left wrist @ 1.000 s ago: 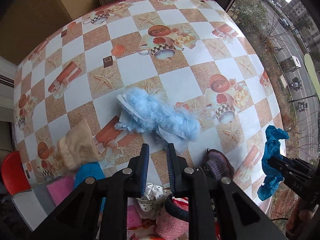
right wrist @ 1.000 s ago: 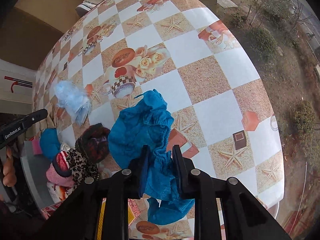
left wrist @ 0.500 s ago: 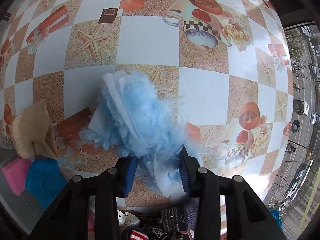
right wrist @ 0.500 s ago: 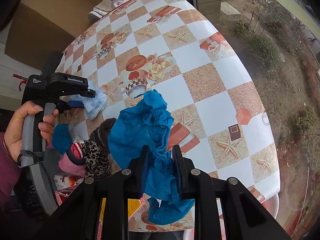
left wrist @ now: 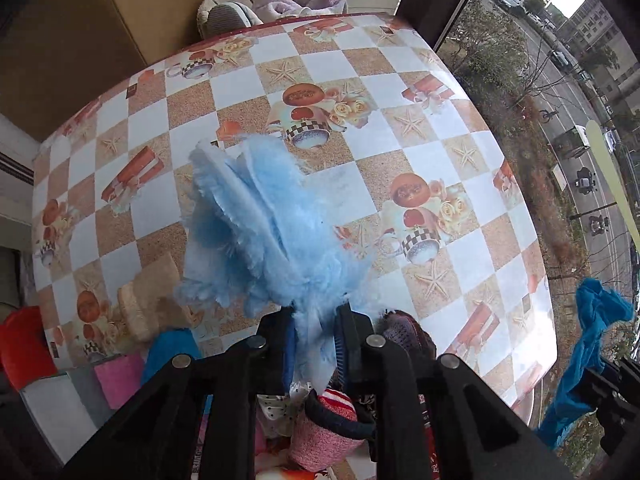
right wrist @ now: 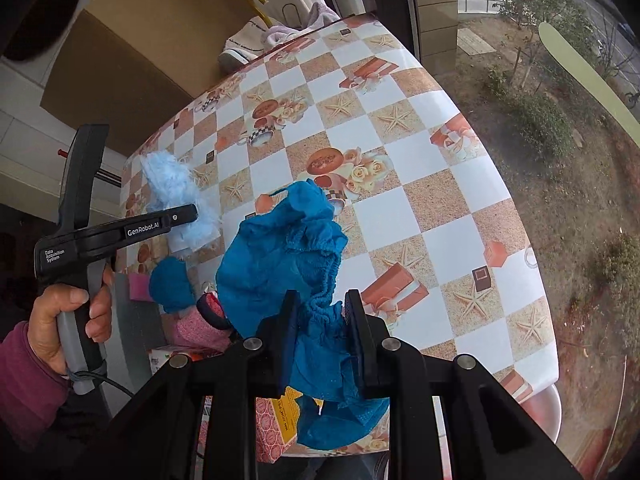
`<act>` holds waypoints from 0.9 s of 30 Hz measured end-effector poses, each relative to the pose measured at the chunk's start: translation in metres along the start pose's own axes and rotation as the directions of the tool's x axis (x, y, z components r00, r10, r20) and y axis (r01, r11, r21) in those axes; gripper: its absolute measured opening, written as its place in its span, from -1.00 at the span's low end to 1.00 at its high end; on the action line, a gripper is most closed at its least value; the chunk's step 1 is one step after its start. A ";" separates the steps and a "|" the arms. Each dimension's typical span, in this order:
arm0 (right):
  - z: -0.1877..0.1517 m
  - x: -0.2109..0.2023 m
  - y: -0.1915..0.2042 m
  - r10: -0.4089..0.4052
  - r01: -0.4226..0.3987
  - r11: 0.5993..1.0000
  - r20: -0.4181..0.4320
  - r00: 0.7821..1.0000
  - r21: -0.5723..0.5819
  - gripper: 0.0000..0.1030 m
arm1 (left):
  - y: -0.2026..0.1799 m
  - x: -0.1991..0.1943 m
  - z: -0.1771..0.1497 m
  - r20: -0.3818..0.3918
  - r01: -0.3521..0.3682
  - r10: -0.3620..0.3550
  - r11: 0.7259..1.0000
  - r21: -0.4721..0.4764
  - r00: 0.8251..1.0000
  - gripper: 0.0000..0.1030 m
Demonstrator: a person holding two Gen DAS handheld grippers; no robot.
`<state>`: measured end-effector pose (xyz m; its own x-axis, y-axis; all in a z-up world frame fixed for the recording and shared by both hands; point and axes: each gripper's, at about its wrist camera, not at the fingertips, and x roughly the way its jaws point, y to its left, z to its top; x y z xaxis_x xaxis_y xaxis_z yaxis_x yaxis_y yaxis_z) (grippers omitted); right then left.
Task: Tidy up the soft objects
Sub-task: 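Lift both held items and carry them over the white box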
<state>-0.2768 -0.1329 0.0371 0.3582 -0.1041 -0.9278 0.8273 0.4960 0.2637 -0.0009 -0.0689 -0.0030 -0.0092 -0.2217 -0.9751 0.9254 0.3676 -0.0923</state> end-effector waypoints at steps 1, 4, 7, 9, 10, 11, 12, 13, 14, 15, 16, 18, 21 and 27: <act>-0.001 -0.004 0.005 -0.001 0.001 1.000 0.004 1.000 -0.007 -0.52 | 0.001 -0.012 -0.008 0.020 -0.002 0.002 1.000 0.015 1.000 -0.65; -0.004 -0.015 0.022 0.002 -0.001 1.000 0.019 1.000 -0.024 -0.52 | 0.001 -0.036 -0.030 0.057 -0.016 0.013 0.999 0.046 0.998 -0.65; -0.007 -0.025 0.044 0.017 -0.015 0.999 0.028 0.999 -0.047 -0.52 | 0.003 -0.061 -0.058 0.085 -0.030 0.024 0.997 0.069 0.996 -0.65; -0.009 -0.032 0.063 0.031 -0.029 0.997 0.029 0.999 -0.072 -0.52 | 0.006 -0.074 -0.077 0.104 -0.044 0.035 0.995 0.085 0.994 -0.65; -0.011 -0.034 0.073 0.036 -0.033 0.996 0.031 0.999 -0.086 -0.52 | 0.008 -0.080 -0.085 0.109 -0.044 0.035 0.995 0.085 0.993 -0.65; -0.014 -0.034 0.083 0.042 -0.039 0.994 0.032 0.999 -0.099 -0.52 | 0.011 -0.086 -0.094 0.112 -0.042 0.033 0.996 0.078 0.993 -0.65; -0.017 -0.039 0.094 0.056 -0.052 0.992 0.026 0.998 -0.111 -0.52 | 0.013 -0.091 -0.102 0.115 -0.040 0.031 0.997 0.073 0.993 -0.65; -0.020 -0.040 0.104 0.068 -0.065 0.991 0.019 0.998 -0.121 -0.52 | 0.016 -0.096 -0.109 0.123 -0.041 0.033 0.997 0.068 0.992 -0.65; -0.022 -0.043 0.112 0.079 -0.077 0.989 0.011 0.997 -0.127 -0.52 | 0.019 -0.101 -0.117 0.133 -0.051 0.041 0.996 0.069 0.990 -0.65; -0.026 -0.044 0.123 0.092 -0.091 0.986 0.001 0.996 -0.139 -0.52 | 0.022 -0.106 -0.123 0.146 -0.067 0.056 0.995 0.073 0.988 -0.65; -0.030 -0.043 0.132 0.100 -0.100 0.984 -0.008 0.995 -0.150 -0.52 | 0.025 -0.110 -0.130 0.159 -0.086 0.073 0.994 0.074 0.985 -0.65; -0.038 -0.048 0.152 0.118 -0.122 0.977 -0.035 0.992 -0.176 -0.52 | 0.033 -0.118 -0.142 0.173 -0.101 0.088 0.993 0.064 0.981 -0.65; -0.051 -0.049 0.177 0.146 -0.162 0.965 -0.089 0.985 -0.205 -0.52 | 0.048 -0.125 -0.160 0.182 -0.101 0.094 0.994 0.030 0.979 -0.65; -0.073 -0.049 0.219 0.160 -0.201 0.941 -0.165 0.973 -0.274 -0.52 | 0.080 -0.130 -0.195 0.178 -0.109 0.119 0.992 -0.063 0.977 -0.65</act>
<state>-0.1453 0.0438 0.1209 0.4095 0.1203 -0.9043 0.5876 0.7235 0.3623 0.0007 0.1659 0.0768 0.1685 -0.3331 -0.9277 0.8950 0.4461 0.0024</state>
